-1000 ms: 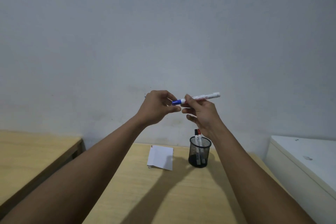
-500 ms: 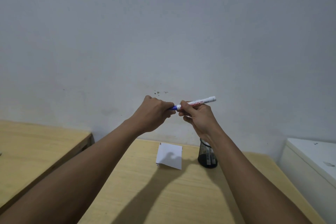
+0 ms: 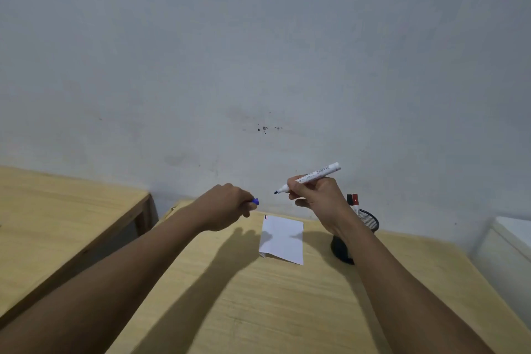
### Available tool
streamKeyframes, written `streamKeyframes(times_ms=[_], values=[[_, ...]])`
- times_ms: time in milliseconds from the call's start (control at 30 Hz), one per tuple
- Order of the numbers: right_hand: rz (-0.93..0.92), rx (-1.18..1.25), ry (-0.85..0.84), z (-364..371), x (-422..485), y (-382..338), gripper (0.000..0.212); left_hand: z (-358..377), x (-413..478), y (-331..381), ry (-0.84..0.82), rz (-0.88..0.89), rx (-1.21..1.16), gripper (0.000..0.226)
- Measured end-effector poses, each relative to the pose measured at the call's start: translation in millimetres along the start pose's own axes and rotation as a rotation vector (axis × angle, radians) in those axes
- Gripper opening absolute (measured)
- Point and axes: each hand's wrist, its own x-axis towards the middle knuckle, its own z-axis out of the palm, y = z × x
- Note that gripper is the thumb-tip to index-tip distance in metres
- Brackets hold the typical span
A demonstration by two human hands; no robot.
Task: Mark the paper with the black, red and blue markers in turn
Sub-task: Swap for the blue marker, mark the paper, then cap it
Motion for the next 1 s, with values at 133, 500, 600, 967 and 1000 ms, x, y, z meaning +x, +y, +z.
streamKeyframes(times_ms=[133,500,600,967,1000], values=[[0.019,-0.058,0.149,10.1,9.6,27.5,0.017,41.1,-4.6,-5.7,0.06,-0.01,0.109,0.032],[0.09,-0.006,0.193,35.8,50.3,95.5,0.016,109.9,11.4,-0.5,0.051,0.057,0.05,0.036],[0.105,0.001,0.159,41.9,61.7,104.1,0.008,119.4,12.8,-8.2,0.034,0.066,0.042,0.032],[0.096,-0.233,0.192,41.1,69.7,146.2,0.018,132.3,12.5,-17.7,0.01,0.029,0.033,0.042],[0.096,-0.247,0.197,41.7,69.9,146.8,0.018,131.6,12.5,-18.1,0.004,0.022,0.016,0.04]])
